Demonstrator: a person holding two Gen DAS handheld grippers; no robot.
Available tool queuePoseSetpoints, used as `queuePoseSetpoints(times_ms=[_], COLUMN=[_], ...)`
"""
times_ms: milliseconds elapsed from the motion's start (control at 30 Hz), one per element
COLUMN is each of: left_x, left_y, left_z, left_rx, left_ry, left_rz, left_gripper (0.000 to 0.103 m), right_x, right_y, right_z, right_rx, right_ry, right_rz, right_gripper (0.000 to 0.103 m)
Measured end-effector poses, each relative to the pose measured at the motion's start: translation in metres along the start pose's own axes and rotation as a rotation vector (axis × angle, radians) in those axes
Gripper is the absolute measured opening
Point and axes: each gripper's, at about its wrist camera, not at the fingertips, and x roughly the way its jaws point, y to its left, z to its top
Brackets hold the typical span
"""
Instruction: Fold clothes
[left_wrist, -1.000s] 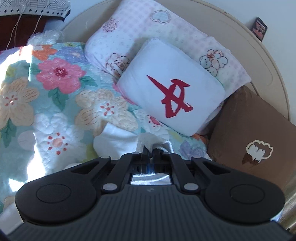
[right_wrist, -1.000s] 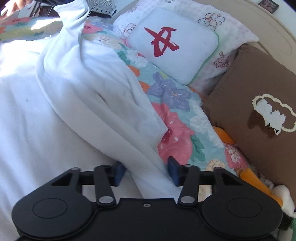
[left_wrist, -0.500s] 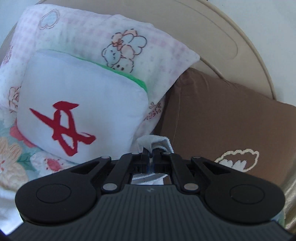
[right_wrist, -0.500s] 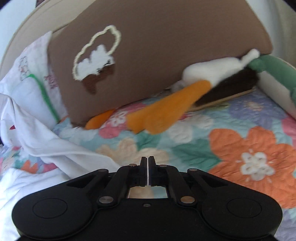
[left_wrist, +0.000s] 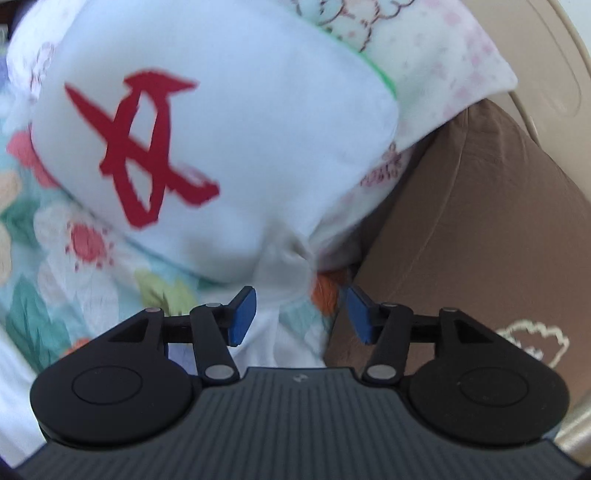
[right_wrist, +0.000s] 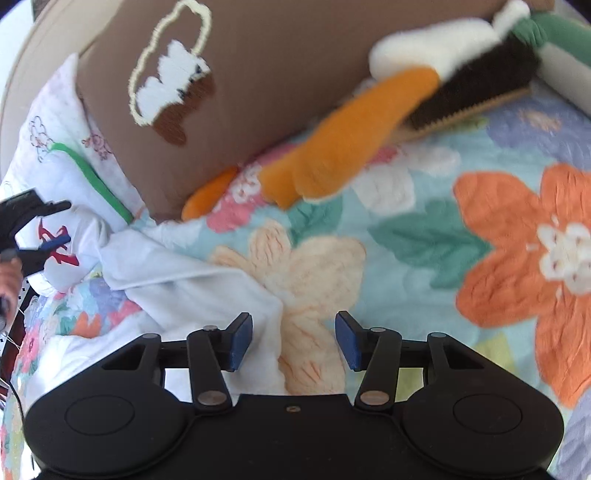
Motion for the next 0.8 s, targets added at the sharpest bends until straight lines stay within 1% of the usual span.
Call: queuePoseSetpoints(times_ms=[33,67,100,133,167,200,233,267,300,367,400,433,500,533,600,633,700,733,767,800], left_x=[0.001,0.003,0.005,0.008,0.011,0.015,0.019,0.023,0.024,0.019,0.012,0.005,-0.011,-0.023,-0.05,-0.06,-0.084,-0.096,-0.108,-0.118], left_y=[0.004,0.007,0.01,0.011,0.012,0.012,0.013,0.013,0.01,0.002,-0.004,-0.009,-0.017,-0.017,-0.01,-0.004,0.015,0.028,0.042,0.056], left_z=[-0.008,-0.017,-0.026,-0.036,-0.045,-0.054,-0.063,-0.071,-0.076,-0.082,-0.086,-0.089,-0.094,-0.097,-0.1,-0.097,-0.09,-0.084,-0.076,-0.068], left_rx=[0.007,0.019,0.035,0.048,0.058,0.068,0.078,0.089,0.106,0.174,0.231,0.293,0.418,0.477,0.584,0.608,0.615,0.593,0.563,0.527], left_ry=[0.044,0.091,0.131,0.167,0.194,0.222,0.249,0.268,0.265,0.222,0.199,0.18,0.14,0.114,0.053,0.032,0.003,-0.005,-0.009,-0.004], left_rz=[-0.001,0.003,0.007,0.011,0.014,0.016,0.019,0.017,0.012,0.01,0.009,0.014,0.031,0.045,0.097,0.136,0.209,0.242,0.266,0.283], left_gripper=[0.058,0.06,0.061,0.064,0.066,0.068,0.068,0.068,0.068,0.067,0.067,0.068,0.068,0.068,0.069,0.069,0.069,0.069,0.069,0.069], right_x=[0.001,0.002,0.005,0.007,0.009,0.011,0.007,-0.001,-0.007,-0.016,-0.014,-0.012,-0.008,-0.004,0.003,0.002,-0.004,-0.007,-0.012,-0.016], right_y=[-0.001,0.0,0.002,0.008,0.014,0.021,0.03,0.04,0.049,0.058,0.052,0.046,0.035,0.032,0.036,0.04,0.046,0.049,0.054,0.062], right_z=[-0.002,-0.004,-0.006,-0.008,-0.01,-0.013,-0.016,-0.019,-0.018,-0.016,-0.016,-0.016,-0.015,-0.017,-0.018,-0.019,-0.019,-0.018,-0.017,-0.016], right_rx=[0.008,0.009,0.0,-0.039,-0.079,-0.119,-0.19,-0.27,-0.339,-0.455,-0.441,-0.427,-0.4,-0.388,-0.407,-0.416,-0.404,-0.398,-0.398,-0.402], right_ry=[0.002,0.008,0.015,0.01,0.005,-0.002,-0.056,-0.128,-0.185,-0.264,-0.249,-0.234,-0.204,-0.18,-0.142,-0.145,-0.159,-0.166,-0.177,-0.188], right_rz=[0.016,0.04,0.074,0.09,0.106,0.12,0.084,0.011,-0.076,-0.227,-0.237,-0.247,-0.266,-0.263,-0.286,-0.297,-0.306,-0.31,-0.303,-0.291], right_gripper=[0.055,0.055,0.053,0.038,0.014,0.009,0.008,0.007,0.007,0.004,0.0,0.0,0.0,0.0,0.001,0.001,0.007,0.011,0.017,0.02])
